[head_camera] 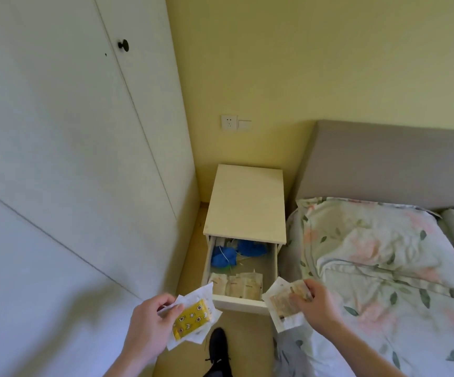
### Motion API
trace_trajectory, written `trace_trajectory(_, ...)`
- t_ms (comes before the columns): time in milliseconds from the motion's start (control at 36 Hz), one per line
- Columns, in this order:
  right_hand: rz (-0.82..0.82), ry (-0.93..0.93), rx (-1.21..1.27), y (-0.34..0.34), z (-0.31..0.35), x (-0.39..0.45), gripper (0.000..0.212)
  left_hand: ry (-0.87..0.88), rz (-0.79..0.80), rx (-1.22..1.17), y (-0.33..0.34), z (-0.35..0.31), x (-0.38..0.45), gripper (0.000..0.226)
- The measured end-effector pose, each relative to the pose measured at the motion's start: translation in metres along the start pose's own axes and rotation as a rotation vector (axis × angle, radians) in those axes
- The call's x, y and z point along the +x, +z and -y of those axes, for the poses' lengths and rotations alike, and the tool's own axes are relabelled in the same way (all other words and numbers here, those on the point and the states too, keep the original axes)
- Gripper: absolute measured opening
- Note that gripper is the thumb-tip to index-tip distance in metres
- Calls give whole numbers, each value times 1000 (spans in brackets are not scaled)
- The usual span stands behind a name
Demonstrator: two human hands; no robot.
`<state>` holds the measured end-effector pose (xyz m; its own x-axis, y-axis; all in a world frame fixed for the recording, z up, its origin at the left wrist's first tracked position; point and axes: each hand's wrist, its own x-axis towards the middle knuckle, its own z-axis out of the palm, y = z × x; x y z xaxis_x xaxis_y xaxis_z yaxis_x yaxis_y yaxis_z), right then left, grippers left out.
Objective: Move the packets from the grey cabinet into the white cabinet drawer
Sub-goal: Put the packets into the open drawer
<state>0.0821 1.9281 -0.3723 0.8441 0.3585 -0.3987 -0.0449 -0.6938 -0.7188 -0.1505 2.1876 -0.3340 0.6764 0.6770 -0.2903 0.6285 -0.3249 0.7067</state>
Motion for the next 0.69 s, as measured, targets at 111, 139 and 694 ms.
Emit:
trace_trajectory(111,3,82,12,23,-1,67,8,-41,77,49,14,9,71,22)
trace_trajectory(139,6,97,9,29,-4,83,7,-51,104,66,18,11,88,21)
trace_trajectory(694,138,370,-28,152,-110,312,7,-149,283,121,168,99,296,12)
